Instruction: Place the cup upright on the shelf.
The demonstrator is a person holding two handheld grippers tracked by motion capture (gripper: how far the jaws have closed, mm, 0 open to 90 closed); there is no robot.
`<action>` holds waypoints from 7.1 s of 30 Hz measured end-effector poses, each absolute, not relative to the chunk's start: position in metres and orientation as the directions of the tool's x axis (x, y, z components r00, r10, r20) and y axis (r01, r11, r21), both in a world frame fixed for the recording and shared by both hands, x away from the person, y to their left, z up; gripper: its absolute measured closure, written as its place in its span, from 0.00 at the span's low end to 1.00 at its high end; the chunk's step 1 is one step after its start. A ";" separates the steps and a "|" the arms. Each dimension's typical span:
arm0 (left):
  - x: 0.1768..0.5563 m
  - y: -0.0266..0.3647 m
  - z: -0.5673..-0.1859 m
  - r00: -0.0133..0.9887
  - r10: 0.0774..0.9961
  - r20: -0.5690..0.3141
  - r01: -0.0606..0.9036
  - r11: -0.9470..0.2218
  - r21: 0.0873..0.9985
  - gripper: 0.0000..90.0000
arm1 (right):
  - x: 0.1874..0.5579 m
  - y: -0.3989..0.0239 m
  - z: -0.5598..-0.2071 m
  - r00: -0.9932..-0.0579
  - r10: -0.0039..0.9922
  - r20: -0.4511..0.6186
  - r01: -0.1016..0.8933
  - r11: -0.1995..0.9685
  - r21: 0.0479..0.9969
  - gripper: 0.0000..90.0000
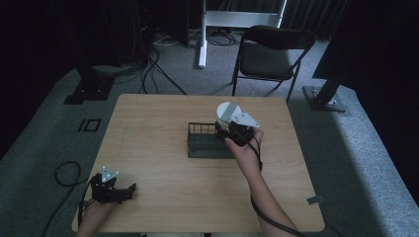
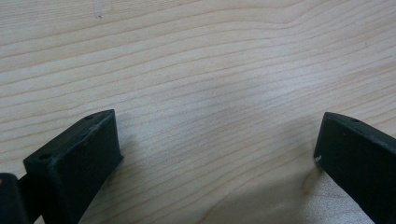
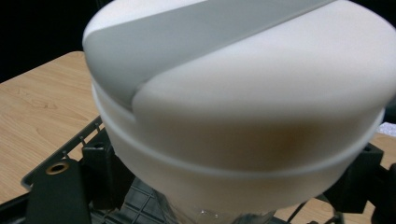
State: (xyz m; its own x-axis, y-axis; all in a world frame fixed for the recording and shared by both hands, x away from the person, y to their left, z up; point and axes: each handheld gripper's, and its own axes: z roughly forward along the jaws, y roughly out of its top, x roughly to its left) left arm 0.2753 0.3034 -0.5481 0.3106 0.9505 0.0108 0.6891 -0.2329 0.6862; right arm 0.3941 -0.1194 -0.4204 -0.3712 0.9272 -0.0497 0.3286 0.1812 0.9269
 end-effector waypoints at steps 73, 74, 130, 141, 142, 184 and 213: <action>0.274 0.303 -0.548 0.308 0.951 0.010 0.691 -0.231 0.685 0.01 | 0.412 -0.109 -0.476 -0.393 0.919 0.023 0.477 0.182 0.860 0.14; 0.274 0.303 -0.548 0.308 0.951 0.010 0.691 -0.231 0.685 0.01 | 0.412 -0.110 -0.476 -0.394 0.919 0.032 0.474 0.173 0.864 0.14; 0.274 0.303 -0.548 0.308 0.951 0.010 0.691 -0.231 0.685 0.01 | 0.368 -0.152 -0.465 -0.499 0.866 0.012 0.344 0.186 0.920 0.14; 0.274 0.303 -0.548 0.308 0.951 0.010 0.691 -0.231 0.685 0.01 | 0.356 -0.170 -0.466 -0.490 0.872 -0.001 0.339 0.191 0.921 0.14; 0.274 0.303 -0.548 0.309 0.951 0.010 0.691 -0.231 0.685 0.01 | 0.355 -0.172 -0.466 -0.488 0.873 -0.004 0.338 0.194 0.921 0.14; 0.274 0.303 -0.548 0.309 0.951 0.010 0.691 -0.231 0.685 0.01 | 0.330 -0.234 -0.520 -0.382 0.924 0.018 0.445 0.167 0.880 0.14; 0.274 0.303 -0.548 0.309 0.951 0.009 0.691 -0.231 0.685 0.01 | 0.335 -0.270 -0.547 -0.196 0.981 -0.011 0.593 0.128 0.795 0.14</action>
